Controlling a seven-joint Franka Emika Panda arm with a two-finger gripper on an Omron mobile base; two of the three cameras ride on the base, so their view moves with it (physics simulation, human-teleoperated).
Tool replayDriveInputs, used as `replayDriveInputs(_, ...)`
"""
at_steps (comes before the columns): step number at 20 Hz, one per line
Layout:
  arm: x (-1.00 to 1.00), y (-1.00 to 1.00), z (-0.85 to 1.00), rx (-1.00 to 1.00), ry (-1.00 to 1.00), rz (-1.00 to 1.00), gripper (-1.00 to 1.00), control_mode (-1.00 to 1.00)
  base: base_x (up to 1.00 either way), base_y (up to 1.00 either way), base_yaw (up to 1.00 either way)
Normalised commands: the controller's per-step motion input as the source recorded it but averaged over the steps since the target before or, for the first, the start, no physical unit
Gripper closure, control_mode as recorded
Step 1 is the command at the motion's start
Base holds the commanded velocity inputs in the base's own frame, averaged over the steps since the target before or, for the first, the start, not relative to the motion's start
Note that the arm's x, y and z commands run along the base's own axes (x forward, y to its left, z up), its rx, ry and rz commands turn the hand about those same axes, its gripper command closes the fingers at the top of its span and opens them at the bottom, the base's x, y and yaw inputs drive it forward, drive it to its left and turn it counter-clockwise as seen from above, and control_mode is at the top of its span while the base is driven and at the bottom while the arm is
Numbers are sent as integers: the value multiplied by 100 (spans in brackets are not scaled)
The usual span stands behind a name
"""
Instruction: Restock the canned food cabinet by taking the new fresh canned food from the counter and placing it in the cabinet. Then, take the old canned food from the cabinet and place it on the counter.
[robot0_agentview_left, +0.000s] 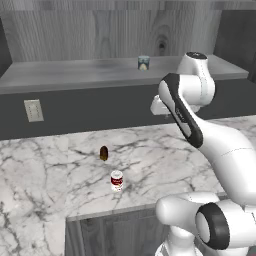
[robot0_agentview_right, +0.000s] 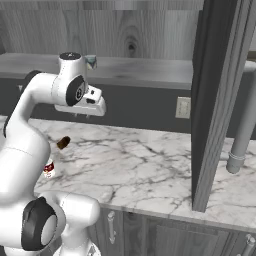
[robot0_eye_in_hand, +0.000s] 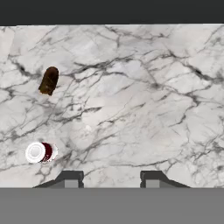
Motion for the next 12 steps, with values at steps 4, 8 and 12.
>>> replayDriveInputs(4, -47, 8, -1, -4, -5, 4, -100, -100, 0, 0, 0)
replayDriveInputs(8, -94, 55, -33, -7, -5, 6, -100, -100, 0, 0, 0)
replayDriveInputs(12, -81, 76, -74, -2, -1, 7, -100, -100, 0, 0, 0)
